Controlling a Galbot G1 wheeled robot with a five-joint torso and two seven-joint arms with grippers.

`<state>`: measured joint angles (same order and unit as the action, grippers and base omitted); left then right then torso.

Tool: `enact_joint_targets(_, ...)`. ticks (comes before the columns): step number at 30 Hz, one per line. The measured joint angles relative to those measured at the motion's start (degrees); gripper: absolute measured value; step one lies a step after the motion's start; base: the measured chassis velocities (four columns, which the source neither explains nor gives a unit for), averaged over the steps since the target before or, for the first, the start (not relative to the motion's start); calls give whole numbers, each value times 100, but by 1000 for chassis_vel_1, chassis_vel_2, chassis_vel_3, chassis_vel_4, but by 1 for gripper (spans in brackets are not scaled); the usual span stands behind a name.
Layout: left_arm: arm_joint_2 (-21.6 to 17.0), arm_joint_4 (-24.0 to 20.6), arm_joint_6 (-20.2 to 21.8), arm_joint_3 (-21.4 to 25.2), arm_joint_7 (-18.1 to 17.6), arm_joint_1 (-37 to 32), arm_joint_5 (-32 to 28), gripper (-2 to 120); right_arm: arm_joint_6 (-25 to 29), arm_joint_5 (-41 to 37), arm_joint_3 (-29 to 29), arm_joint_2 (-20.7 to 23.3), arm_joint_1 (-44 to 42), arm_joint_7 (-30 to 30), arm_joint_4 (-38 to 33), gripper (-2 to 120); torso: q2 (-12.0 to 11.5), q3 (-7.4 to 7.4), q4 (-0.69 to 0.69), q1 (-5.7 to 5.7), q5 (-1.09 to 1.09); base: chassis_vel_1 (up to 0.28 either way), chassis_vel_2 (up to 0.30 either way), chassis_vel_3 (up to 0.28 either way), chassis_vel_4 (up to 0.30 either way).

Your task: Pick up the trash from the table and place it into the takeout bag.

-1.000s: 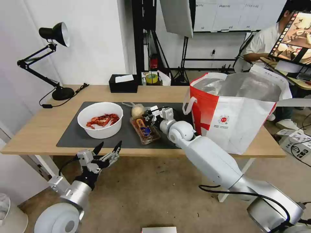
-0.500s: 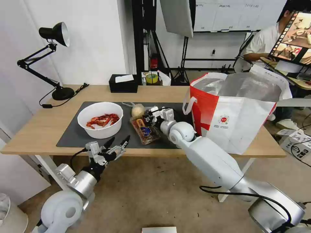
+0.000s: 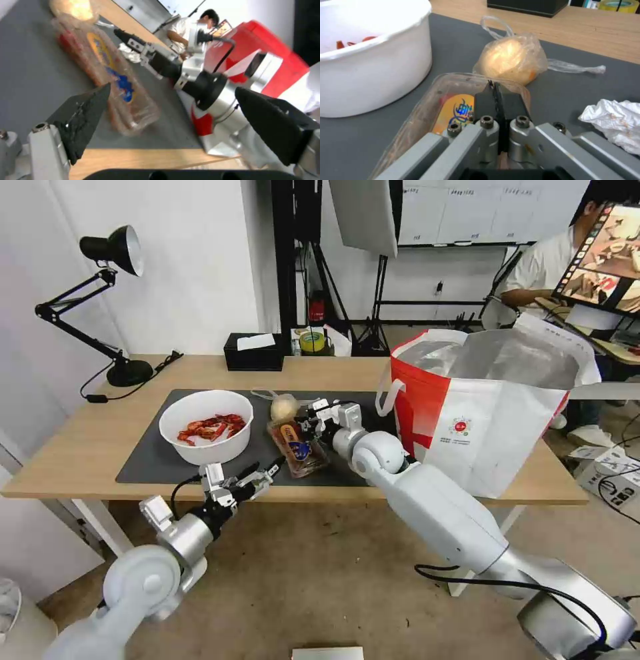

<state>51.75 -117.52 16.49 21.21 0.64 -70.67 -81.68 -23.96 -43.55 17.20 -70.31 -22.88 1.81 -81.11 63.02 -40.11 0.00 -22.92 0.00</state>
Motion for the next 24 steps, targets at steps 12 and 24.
enact_joint_targets(12,-162,487,564,-288,-375,849,-1108,100,0,-31,-70,73,-38,4,-100,0,0,0,0,0,0,0,0,0,0)
enact_joint_targets(24,-6,889,618,-708,-663,1149,-943,100,3,-122,-99,153,-77,-3,-221,0,0,0,0,0,1,0,0,0,0)
